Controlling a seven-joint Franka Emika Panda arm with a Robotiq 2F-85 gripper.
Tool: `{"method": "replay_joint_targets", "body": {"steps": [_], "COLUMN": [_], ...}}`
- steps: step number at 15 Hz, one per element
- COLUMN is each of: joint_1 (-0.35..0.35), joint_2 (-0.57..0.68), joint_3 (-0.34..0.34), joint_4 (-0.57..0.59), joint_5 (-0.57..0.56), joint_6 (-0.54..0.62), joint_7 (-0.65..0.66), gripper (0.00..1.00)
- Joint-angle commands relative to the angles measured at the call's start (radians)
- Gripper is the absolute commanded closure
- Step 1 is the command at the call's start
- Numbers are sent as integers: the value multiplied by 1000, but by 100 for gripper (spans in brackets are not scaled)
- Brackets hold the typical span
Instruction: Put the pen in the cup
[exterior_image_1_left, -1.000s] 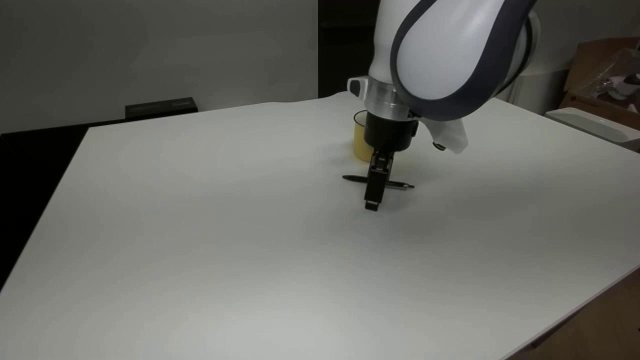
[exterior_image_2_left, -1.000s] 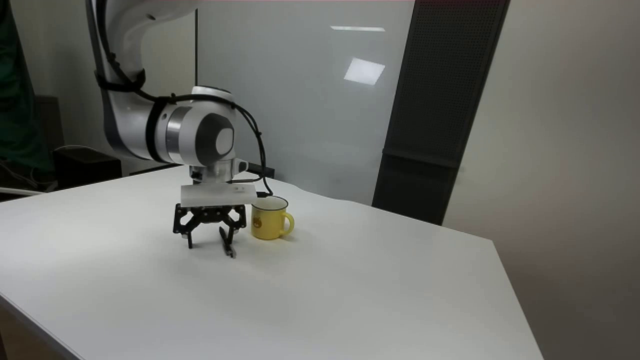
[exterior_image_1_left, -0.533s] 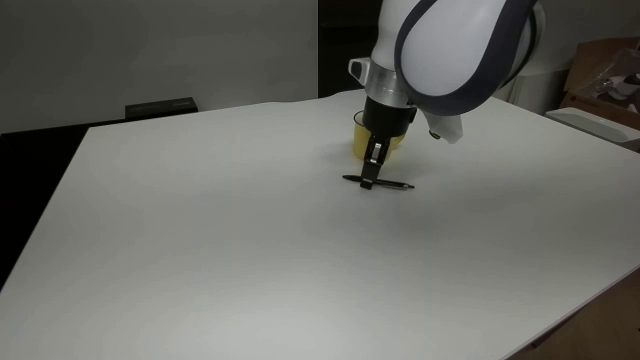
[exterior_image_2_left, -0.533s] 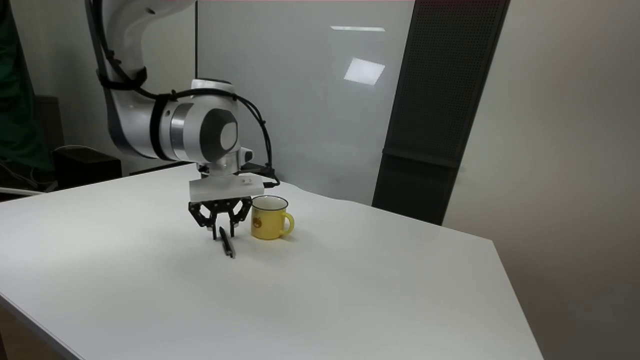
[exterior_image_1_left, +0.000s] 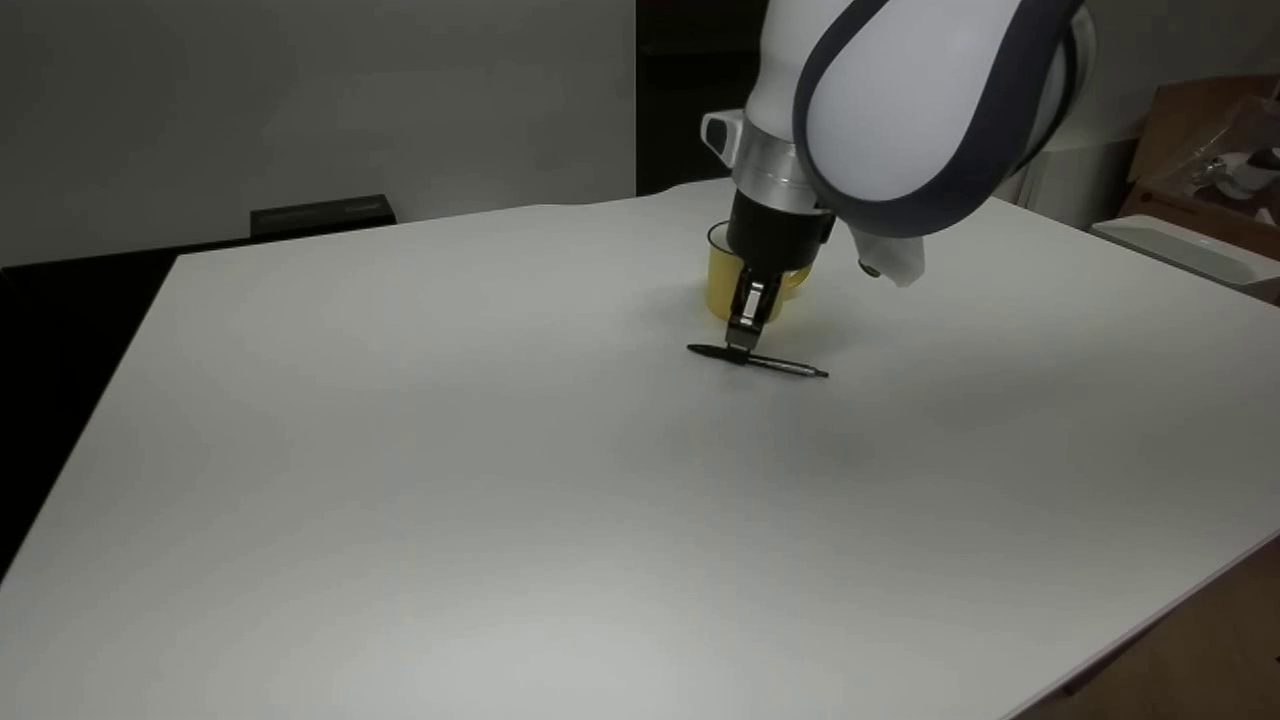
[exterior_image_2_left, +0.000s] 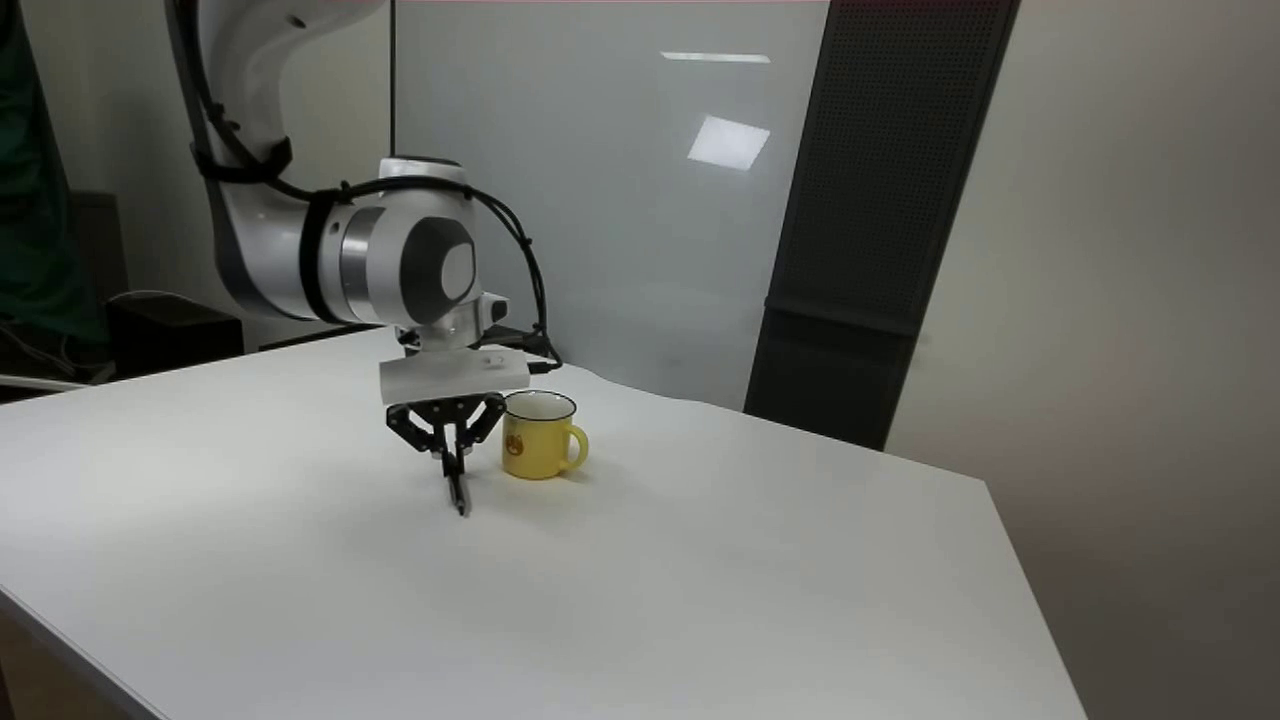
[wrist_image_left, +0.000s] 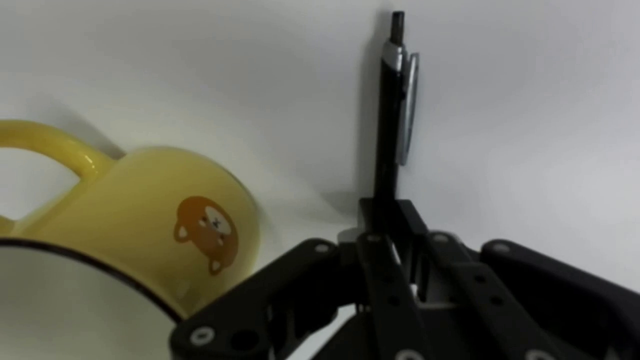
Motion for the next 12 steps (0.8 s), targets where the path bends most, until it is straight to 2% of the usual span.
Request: {"method": "replay_joint_targets", "body": {"steps": [1, 4, 9, 10, 12], "joint_1": [-17, -26, 32, 28, 20], "joint_2": [-40, -103, -279, -298, -315], "joint_3": [27, 55, 23, 31, 45], "joint_4": [-25, -43, -48, -41, -35], "joint_5": [0, 15, 4, 14, 42], "joint_6": [-35, -118, -385, -426, -471], "joint_7": [24, 24, 79, 77, 68], "gripper": [97, 99, 100, 77, 68]}}
